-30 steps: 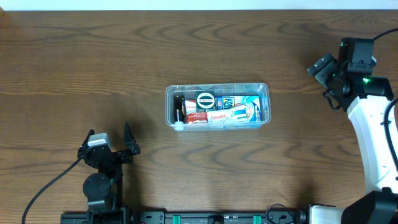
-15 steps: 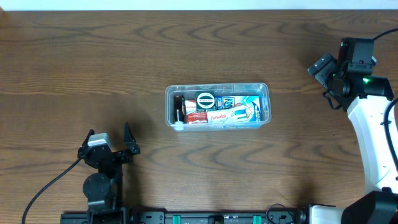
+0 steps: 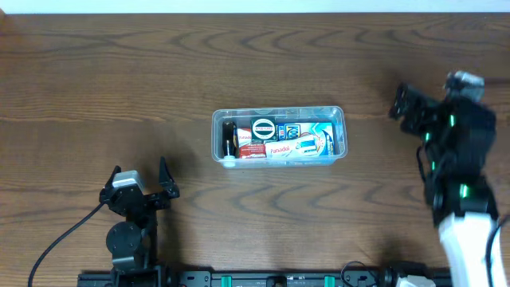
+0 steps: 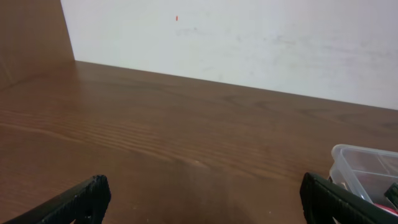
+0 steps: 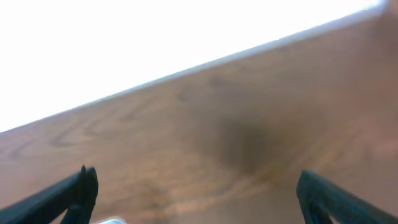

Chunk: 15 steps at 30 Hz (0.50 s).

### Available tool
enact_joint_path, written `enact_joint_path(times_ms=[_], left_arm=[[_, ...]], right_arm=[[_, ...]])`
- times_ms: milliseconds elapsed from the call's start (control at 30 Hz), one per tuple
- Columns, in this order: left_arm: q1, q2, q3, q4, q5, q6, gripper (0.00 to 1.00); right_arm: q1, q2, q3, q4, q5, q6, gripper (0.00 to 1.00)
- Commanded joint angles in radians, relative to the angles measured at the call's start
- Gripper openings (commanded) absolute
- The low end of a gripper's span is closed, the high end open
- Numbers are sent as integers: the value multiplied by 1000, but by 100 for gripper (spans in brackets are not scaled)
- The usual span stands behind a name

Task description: Pack container

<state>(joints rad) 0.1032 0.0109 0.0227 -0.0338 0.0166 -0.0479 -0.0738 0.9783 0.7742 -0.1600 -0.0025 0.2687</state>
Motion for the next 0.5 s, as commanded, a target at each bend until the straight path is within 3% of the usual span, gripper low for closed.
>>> enact_joint_path(times_ms=[0,267,467], left_arm=[[0,-5,-19,-39,-20,14,98],[0,-5,-19,-39,-20,14,98],[0,-5,-19,-39,-20,14,98]], right_arm=[[14,-151,-160,80,-114,-173,99],[14,-542,-517,225,-164,-173,99],[14,-708,-669,254,-198,-173,99]])
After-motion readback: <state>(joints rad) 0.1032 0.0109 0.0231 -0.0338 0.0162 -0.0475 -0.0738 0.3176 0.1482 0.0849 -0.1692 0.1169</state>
